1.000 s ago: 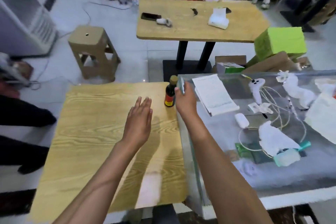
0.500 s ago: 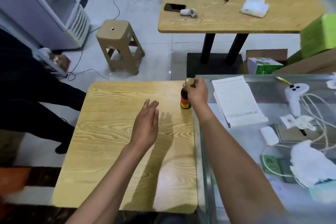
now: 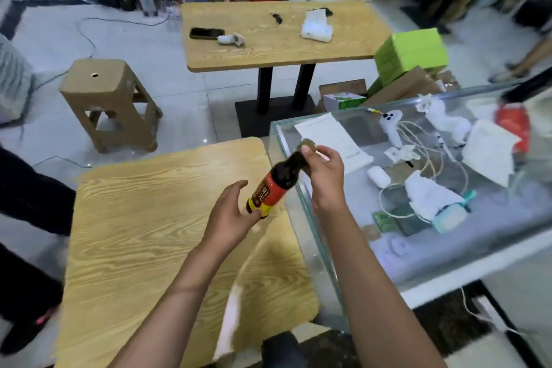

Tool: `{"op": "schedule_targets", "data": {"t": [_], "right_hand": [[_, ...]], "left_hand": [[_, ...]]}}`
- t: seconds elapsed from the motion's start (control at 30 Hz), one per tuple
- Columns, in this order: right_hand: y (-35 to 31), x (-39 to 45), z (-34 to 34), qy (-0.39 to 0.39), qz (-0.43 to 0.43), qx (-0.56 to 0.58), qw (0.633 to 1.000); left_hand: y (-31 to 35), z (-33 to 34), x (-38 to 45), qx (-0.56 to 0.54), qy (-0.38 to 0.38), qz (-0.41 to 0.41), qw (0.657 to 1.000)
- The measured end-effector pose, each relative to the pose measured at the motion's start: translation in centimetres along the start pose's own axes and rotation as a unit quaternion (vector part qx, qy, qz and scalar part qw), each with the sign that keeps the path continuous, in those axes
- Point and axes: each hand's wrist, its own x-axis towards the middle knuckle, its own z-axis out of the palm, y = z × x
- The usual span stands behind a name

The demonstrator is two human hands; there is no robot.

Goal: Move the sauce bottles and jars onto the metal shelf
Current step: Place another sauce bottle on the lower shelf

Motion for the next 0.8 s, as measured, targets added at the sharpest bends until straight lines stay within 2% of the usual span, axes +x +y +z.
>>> {"op": "schedule_targets", "data": {"t": [0.17,0.37,0.53,0.63,0.8], "right_hand": [[-4.4,-7.4,-3.0,0.111,-0.055,0.119,0.985],[-7.0,-17.2,-7.8,0.220,-0.110,0.117,0.962],[-8.7,-26.0,-14.4,0.278,-0.173,0.079,0.941],[-9.3,-31.5,-18.5,0.313,-0.178,0.042,0.932],[-7.3,-42.0,-24.6,0.366,-0.166,-0.085,0.912]], "left_hand": [[1.7,-0.5,-4.2,-0.054,-0.089,0.108,0.989],[4.8,1.2,-9.0,-0.048,-0.165,0.230,0.958],[8.8,4.2,-15.8,-0.056,-0.248,0.277,0.927],[10.8,6.1,-21.0,-0.041,-0.279,0.301,0.911],[13.7,8.9,-30.5,-0.023,-0.311,0.355,0.882]]}}
